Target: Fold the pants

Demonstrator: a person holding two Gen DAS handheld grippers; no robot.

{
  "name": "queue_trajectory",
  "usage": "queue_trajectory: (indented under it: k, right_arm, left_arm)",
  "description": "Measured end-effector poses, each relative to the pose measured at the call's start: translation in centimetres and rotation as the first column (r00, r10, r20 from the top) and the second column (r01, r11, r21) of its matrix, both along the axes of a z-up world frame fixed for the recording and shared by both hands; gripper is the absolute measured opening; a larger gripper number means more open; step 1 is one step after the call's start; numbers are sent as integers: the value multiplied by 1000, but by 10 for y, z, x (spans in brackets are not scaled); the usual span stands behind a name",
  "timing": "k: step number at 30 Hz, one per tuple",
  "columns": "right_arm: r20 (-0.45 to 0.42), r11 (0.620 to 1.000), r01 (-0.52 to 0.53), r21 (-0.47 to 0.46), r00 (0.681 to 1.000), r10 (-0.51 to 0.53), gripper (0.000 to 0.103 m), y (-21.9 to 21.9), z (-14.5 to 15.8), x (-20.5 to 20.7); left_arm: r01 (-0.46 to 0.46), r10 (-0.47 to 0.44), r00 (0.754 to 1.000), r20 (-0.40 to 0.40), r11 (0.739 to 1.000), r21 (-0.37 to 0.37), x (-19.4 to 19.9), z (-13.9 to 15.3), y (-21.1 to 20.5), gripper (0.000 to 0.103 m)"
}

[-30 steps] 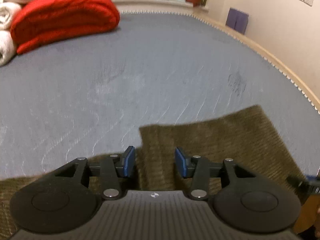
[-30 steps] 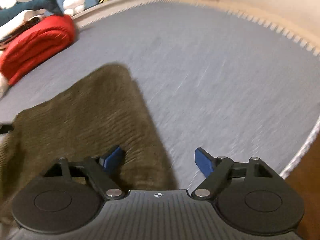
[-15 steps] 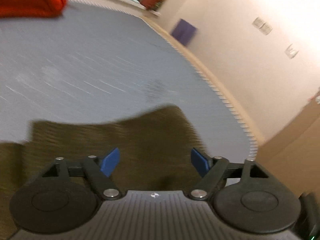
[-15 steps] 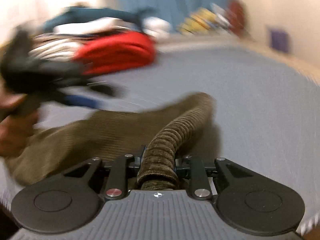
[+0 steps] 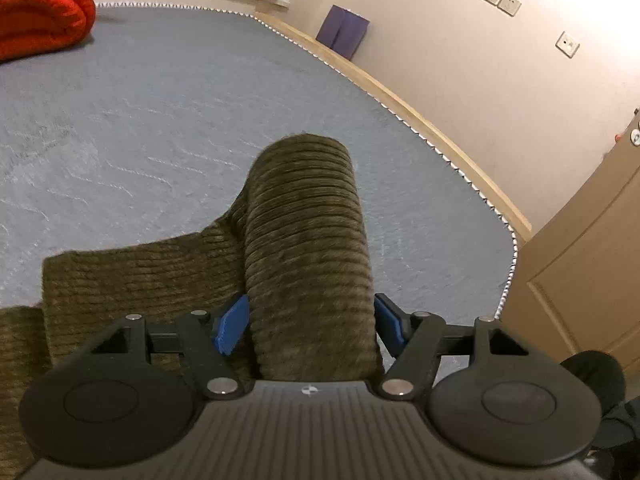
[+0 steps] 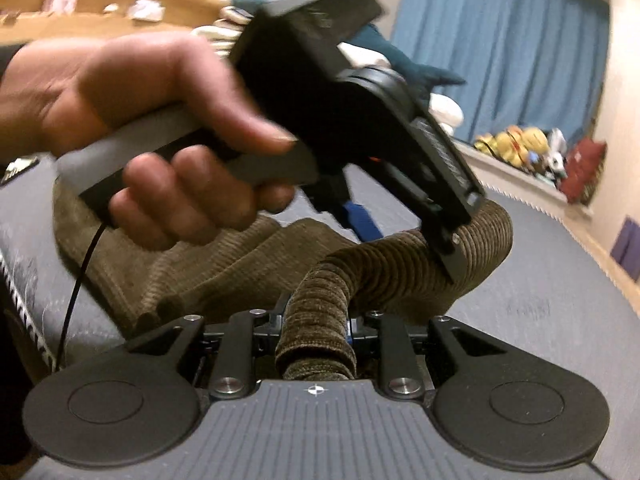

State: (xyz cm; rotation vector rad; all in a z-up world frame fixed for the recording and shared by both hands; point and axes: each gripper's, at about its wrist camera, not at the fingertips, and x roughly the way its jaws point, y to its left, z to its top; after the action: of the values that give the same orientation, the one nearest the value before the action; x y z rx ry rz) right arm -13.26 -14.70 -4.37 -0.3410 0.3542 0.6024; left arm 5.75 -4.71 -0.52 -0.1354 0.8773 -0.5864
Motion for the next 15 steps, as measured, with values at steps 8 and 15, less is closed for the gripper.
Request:
queue_trajectory:
  k: [8, 15]
  right_arm:
    - [3, 1000, -30, -7, 1000, 30, 27, 26, 8, 7]
    - [-164, 911, -172, 375, 955, 248, 64, 28, 51, 25]
  left_arm:
    - [-62, 51, 996, 76, 988, 142, -12, 7, 26, 19]
    - [-208, 203, 978, 53, 971, 121, -18, 18, 129, 18]
